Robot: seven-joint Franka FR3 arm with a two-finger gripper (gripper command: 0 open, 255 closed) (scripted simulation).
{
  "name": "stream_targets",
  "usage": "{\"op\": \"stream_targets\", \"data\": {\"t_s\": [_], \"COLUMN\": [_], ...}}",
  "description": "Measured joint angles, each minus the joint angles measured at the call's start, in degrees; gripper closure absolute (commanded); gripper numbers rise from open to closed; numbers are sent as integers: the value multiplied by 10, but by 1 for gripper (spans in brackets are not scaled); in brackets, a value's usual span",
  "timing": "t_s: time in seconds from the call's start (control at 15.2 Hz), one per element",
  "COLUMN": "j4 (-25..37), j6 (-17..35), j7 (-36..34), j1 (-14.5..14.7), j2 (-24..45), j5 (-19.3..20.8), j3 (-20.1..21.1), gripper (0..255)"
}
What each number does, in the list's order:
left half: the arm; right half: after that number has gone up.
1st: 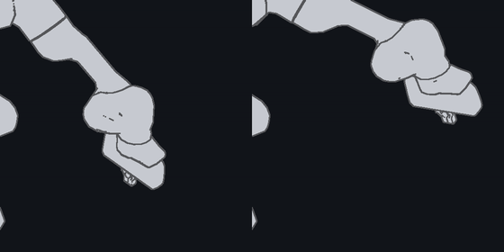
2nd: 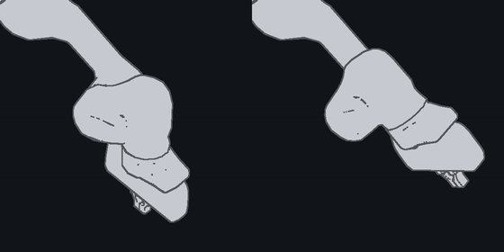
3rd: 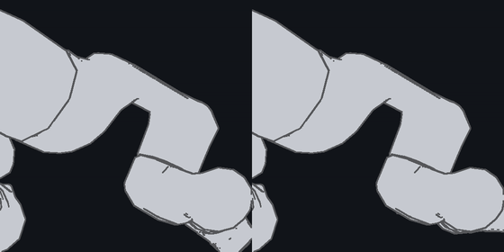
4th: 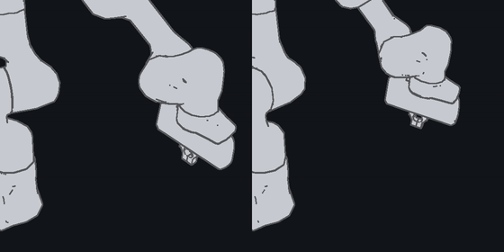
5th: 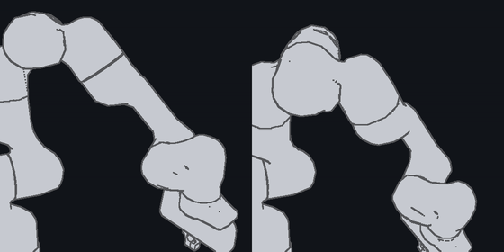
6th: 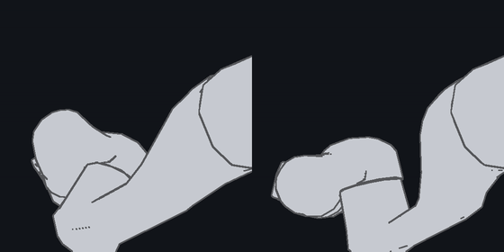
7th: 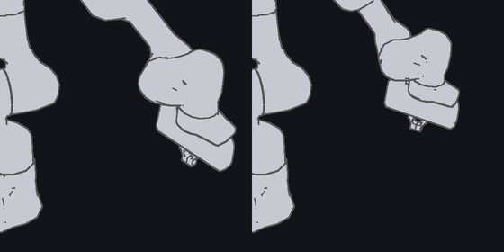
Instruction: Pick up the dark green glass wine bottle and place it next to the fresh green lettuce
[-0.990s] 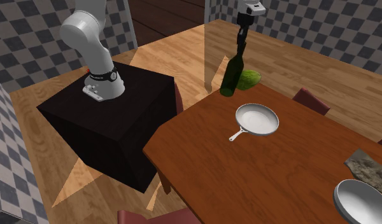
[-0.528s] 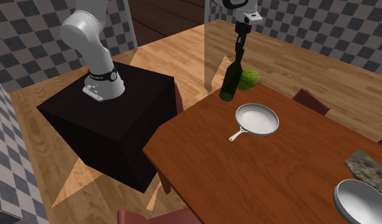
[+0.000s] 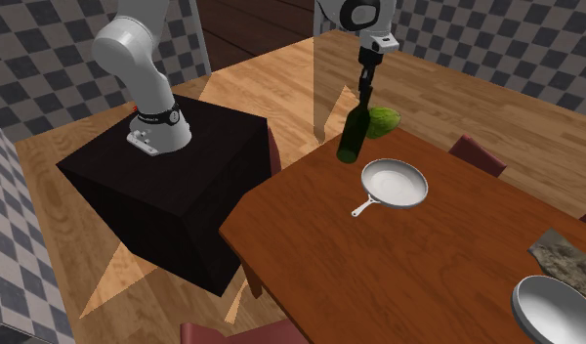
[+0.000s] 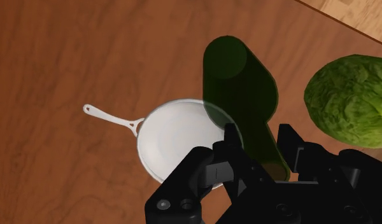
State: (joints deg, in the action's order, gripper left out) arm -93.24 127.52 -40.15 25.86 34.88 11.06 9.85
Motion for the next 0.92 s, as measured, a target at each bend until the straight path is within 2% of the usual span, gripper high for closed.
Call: {"op": "stream_targets", "data": {"t_s": [0.53,0.59,0.92], "j4": [-4,-4,-4], "j6": [15,15,15], "j7": [-2,-2,-2], "j1": [0,0,0], "j2": [11,11,11], "j5": [3,3,3], "j3": [-2,-2,-2], "gripper": [255,0,0]}}
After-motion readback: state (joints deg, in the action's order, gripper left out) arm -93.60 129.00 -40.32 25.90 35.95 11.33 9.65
